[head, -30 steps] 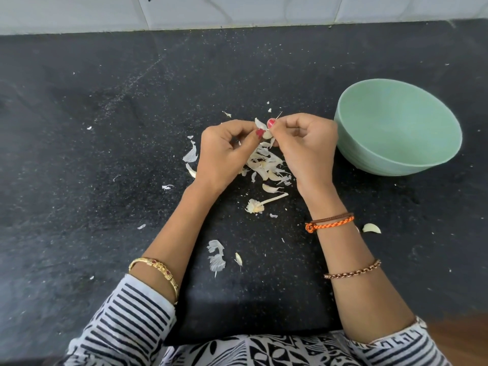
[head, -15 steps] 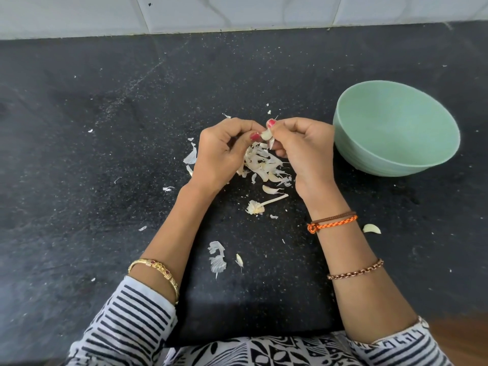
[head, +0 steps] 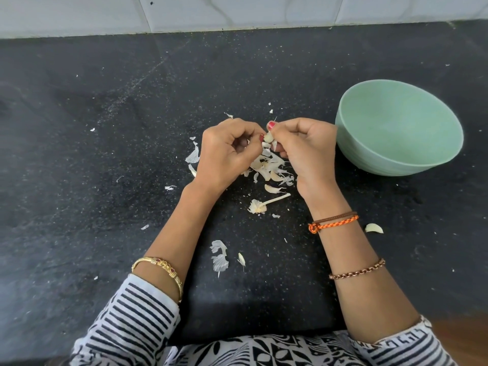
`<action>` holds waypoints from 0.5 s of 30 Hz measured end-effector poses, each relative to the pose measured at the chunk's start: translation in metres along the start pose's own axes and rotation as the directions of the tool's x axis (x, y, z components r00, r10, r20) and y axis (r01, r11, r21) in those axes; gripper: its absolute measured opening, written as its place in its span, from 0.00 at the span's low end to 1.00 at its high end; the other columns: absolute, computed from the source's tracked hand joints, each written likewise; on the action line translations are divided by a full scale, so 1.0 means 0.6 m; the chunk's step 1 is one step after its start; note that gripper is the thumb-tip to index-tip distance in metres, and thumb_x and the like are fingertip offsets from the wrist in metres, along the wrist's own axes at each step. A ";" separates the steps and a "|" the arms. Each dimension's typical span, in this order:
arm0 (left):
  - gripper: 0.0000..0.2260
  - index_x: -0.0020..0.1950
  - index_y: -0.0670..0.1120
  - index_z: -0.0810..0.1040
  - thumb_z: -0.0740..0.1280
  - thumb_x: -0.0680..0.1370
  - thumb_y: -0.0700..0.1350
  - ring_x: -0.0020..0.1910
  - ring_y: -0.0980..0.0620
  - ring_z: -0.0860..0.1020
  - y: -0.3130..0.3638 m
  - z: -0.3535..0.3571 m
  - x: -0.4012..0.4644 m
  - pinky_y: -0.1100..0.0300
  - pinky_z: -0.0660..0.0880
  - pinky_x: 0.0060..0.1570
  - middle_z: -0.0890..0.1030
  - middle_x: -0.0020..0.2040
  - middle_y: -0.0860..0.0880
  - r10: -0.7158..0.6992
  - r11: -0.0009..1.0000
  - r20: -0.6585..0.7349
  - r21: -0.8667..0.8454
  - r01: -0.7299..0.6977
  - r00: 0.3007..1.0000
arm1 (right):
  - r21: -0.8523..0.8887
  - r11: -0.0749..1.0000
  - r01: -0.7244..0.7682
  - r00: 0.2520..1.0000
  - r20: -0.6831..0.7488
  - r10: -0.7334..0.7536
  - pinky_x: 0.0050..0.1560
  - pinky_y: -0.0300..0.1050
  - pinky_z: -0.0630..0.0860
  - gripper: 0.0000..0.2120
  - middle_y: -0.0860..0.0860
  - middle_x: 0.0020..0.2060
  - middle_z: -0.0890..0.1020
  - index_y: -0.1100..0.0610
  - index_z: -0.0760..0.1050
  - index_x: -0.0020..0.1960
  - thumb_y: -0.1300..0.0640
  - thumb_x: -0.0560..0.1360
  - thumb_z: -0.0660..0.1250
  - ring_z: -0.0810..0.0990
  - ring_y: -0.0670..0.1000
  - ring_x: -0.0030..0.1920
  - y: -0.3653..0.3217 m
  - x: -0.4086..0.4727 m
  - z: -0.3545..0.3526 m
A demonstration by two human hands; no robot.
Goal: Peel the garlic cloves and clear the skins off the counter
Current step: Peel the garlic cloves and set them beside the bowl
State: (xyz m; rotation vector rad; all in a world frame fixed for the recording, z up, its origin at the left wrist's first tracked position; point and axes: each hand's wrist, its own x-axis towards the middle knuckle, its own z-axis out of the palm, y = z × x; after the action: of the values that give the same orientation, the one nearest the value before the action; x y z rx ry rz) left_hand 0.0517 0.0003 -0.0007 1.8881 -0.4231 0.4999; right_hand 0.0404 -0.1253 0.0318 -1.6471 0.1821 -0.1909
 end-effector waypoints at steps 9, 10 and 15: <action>0.09 0.33 0.49 0.76 0.63 0.70 0.37 0.27 0.62 0.67 0.002 -0.017 0.014 0.69 0.64 0.29 0.74 0.26 0.59 -0.252 0.944 -0.156 -0.258 0.207 0.955 | 0.189 0.964 -0.186 0.953 0.275 0.130 0.31 0.34 0.73 0.06 0.50 0.27 0.79 0.59 0.78 0.36 0.64 0.72 0.69 0.74 0.44 0.28 -0.024 0.005 -0.024; 0.10 0.31 0.49 0.74 0.61 0.70 0.36 0.27 0.63 0.66 0.005 -0.013 0.012 0.70 0.63 0.29 0.72 0.25 0.60 -0.230 0.950 -0.121 -0.244 0.195 0.966 | 0.173 0.970 -0.174 0.963 0.235 0.131 0.33 0.34 0.74 0.05 0.50 0.29 0.80 0.58 0.79 0.38 0.64 0.72 0.68 0.75 0.44 0.30 -0.022 0.005 -0.022; 0.20 0.24 0.44 0.65 0.62 0.74 0.48 0.24 0.60 0.60 0.008 0.011 -0.002 0.66 0.59 0.27 0.64 0.22 0.56 -0.182 0.973 0.036 -0.138 0.185 0.983 | 0.135 0.988 -0.071 0.995 0.080 0.060 0.38 0.35 0.76 0.05 0.50 0.34 0.82 0.57 0.80 0.45 0.64 0.75 0.66 0.79 0.43 0.34 -0.008 0.002 -0.010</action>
State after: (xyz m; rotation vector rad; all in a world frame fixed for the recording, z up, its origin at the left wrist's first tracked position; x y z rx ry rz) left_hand 0.0492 -0.0076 0.0001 1.7770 -0.2874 0.3166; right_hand 0.0402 -0.1309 0.0368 -1.5066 0.1618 -0.0887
